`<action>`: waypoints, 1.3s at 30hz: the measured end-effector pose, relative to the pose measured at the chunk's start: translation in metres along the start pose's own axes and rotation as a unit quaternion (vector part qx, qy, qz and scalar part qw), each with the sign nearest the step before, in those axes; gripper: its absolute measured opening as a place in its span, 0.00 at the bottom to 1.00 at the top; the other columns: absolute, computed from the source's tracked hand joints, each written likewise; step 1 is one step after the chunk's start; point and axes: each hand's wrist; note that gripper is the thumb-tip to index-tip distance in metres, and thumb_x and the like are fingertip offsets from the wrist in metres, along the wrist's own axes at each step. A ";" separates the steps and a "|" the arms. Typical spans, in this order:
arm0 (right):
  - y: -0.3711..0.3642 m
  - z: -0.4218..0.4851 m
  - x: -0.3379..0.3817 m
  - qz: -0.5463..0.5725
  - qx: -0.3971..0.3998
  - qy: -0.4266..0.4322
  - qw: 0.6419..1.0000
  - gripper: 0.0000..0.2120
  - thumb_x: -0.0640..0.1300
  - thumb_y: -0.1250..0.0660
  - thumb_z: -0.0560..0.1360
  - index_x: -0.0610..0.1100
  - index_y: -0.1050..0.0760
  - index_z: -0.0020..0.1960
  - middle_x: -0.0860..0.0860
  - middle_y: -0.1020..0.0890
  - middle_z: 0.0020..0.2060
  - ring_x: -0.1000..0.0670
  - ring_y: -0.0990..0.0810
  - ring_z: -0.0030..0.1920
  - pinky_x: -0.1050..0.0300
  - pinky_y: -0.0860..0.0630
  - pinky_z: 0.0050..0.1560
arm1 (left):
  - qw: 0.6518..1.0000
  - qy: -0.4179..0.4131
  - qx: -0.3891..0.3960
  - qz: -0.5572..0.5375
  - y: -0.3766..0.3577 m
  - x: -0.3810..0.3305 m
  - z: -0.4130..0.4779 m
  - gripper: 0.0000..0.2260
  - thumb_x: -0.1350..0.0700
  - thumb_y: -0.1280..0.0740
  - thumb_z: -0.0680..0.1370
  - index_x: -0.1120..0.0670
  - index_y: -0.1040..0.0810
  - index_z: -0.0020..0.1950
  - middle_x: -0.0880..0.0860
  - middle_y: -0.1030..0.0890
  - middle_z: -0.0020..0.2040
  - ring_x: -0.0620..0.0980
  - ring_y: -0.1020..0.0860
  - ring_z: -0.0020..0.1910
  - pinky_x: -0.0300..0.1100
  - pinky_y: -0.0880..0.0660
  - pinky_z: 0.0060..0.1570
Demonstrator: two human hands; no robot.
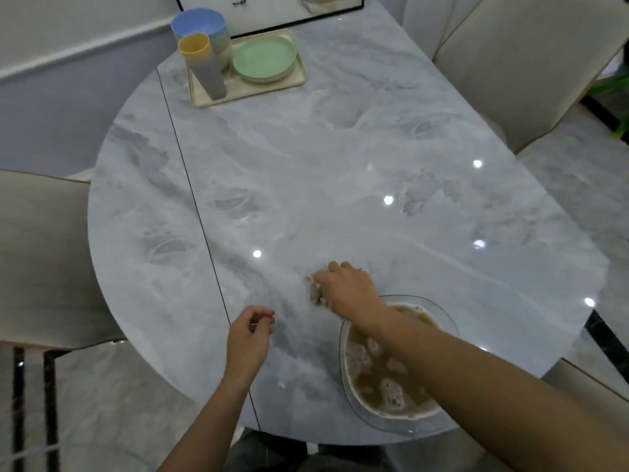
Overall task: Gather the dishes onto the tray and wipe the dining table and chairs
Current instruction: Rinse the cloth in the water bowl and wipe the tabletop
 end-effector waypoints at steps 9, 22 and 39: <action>0.052 0.008 -0.131 0.075 0.024 -0.172 0.982 0.20 0.42 0.32 0.78 0.58 0.21 0.67 0.54 0.22 0.65 0.48 0.23 0.65 0.53 0.26 0.58 | 0.976 -0.012 0.206 0.065 -0.060 -0.021 -0.032 0.08 0.53 0.38 0.86 0.47 0.20 0.59 0.50 0.16 0.51 0.46 0.16 0.48 0.39 0.18 0.48; 0.027 -0.082 -0.195 0.132 -0.026 -0.269 0.954 0.19 0.48 0.31 0.79 0.52 0.22 0.70 0.45 0.24 0.55 0.40 0.22 0.59 0.50 0.25 0.55 | 0.955 -0.025 0.281 0.090 -0.088 -0.042 -0.054 0.17 0.43 0.44 0.87 0.40 0.29 0.75 0.48 0.19 0.59 0.46 0.16 0.51 0.46 0.15 0.37; 0.049 -0.196 -0.087 0.391 -0.131 -0.286 0.865 0.08 0.50 0.33 0.80 0.55 0.22 0.59 0.55 0.18 0.46 0.52 0.18 0.42 0.56 0.21 0.40 | 0.955 -0.047 0.274 0.103 -0.091 -0.031 -0.052 0.18 0.45 0.46 0.88 0.41 0.30 0.77 0.44 0.24 0.69 0.43 0.22 0.65 0.40 0.21 0.59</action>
Point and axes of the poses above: each hand's wrist, its own z-axis towards the middle knuckle, its own y-axis out of the back of the hand, x = y × z
